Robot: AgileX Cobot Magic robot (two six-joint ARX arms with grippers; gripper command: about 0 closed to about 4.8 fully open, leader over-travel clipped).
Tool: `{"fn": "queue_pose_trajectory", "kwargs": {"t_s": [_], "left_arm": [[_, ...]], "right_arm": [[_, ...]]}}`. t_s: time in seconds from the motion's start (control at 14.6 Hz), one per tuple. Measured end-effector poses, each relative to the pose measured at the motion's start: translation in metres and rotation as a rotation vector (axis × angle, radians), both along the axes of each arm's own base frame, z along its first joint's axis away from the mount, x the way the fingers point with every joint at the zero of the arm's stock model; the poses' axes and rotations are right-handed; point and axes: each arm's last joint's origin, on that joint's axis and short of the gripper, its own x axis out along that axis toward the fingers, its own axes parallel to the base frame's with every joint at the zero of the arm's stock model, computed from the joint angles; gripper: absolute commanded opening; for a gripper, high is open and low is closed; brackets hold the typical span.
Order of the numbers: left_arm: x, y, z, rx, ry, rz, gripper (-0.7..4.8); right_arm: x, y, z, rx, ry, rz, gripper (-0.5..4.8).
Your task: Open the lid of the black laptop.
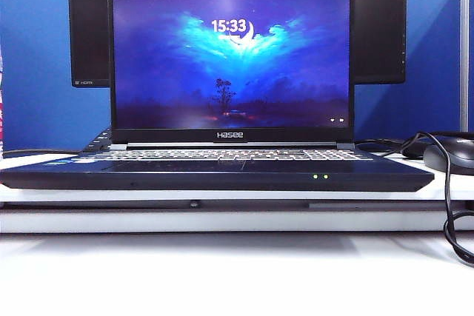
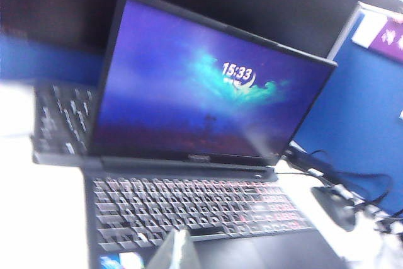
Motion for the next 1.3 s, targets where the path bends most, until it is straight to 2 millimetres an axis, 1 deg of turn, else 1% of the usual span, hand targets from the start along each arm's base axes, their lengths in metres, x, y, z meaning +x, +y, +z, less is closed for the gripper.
{"fn": "queue_pose_trajectory", "kwargs": {"t_s": [0.07, 0.21, 0.34, 0.41, 0.48, 0.62, 0.75, 1.03, 1.23, 1.3], "left_arm": [[-0.002, 0.002, 0.001, 0.061, -0.051, 0.034, -0.05], [0.002, 0.007, -0.004, 0.100, -0.049, 0.196, -0.05], [0.015, 0.008, -0.024, 0.166, -0.011, 0.264, -0.05], [0.021, 0.008, -0.033, 0.170, -0.002, 0.282, -0.05], [0.026, 0.007, -0.040, 0.163, -0.021, 0.274, -0.05], [0.032, 0.006, -0.044, 0.142, -0.092, 0.264, -0.05], [0.035, 0.006, -0.049, 0.159, -0.120, 0.268, -0.05], [0.039, 0.005, -0.060, 0.225, -0.114, 0.271, -0.05], [0.046, 0.005, -0.080, 0.261, -0.069, 0.273, -0.05], [0.048, 0.008, -0.086, 0.262, -0.067, 0.309, -0.05]], "right_arm": [[0.000, 0.000, 0.000, 0.000, -0.001, 0.000, -0.01], [0.000, 0.000, 0.000, 0.000, 0.000, 0.000, -0.01], [0.000, 0.000, 0.000, 0.000, 0.000, 0.000, -0.01], [0.000, 0.000, 0.000, 0.000, 0.000, 0.000, -0.01], [0.000, 0.000, 0.000, 0.000, 0.000, 0.000, -0.01], [0.000, 0.000, 0.000, 0.000, 0.000, 0.000, -0.01], [0.000, 0.000, 0.000, 0.000, 0.000, 0.000, -0.01], [0.000, 0.000, 0.000, 0.000, 0.000, 0.000, -0.01], [0.000, 0.000, 0.000, 0.000, 0.000, 0.000, -0.01], [0.000, 0.000, 0.000, 0.000, 0.000, 0.000, -0.01]]}}
